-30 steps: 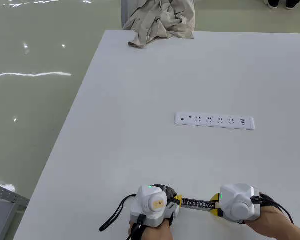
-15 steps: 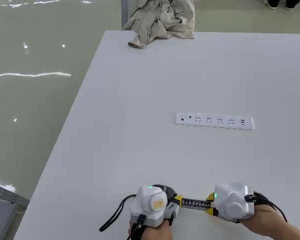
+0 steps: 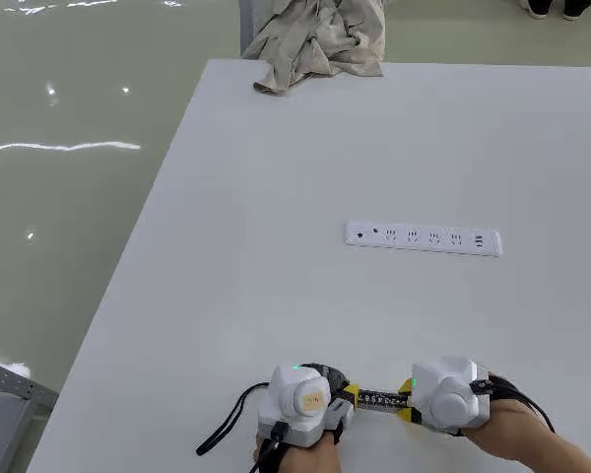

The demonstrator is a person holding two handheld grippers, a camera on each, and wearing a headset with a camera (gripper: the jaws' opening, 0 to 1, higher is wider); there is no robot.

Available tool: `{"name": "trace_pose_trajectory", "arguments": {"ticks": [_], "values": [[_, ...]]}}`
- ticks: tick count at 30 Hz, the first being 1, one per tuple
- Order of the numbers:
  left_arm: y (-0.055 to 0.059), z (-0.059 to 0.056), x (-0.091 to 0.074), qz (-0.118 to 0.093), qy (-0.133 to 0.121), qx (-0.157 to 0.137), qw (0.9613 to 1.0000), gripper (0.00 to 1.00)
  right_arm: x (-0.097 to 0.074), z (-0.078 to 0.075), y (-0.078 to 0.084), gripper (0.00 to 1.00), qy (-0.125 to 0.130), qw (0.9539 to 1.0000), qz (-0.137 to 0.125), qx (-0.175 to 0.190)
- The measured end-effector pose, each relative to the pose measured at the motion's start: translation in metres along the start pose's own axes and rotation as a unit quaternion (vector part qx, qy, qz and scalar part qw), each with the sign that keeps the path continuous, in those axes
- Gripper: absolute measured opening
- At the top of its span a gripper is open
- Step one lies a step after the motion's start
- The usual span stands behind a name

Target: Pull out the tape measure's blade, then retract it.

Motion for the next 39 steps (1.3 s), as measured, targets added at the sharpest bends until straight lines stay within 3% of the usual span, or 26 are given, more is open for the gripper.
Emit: {"name": "trace_pose_trajectory", "arguments": {"ticks": [39], "values": [[0.000, 0.000, 0.001, -0.002, -0.002, 0.008, 1.0000, 0.65, 0.014, 0.004, -0.022, 0.14, 0.005, 0.9999, -0.013, 0.002]]}}
Point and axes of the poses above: the centre of the closed fingertips' face, and the gripper's own axes: x roughly forward along the fingers, z roughly to its left, y roughly out of its underside, the point moved 10 cm from there along -x, roughly backward along the fingers, and after that the axes turned 9 degrees about y, right-handed, at the moved point
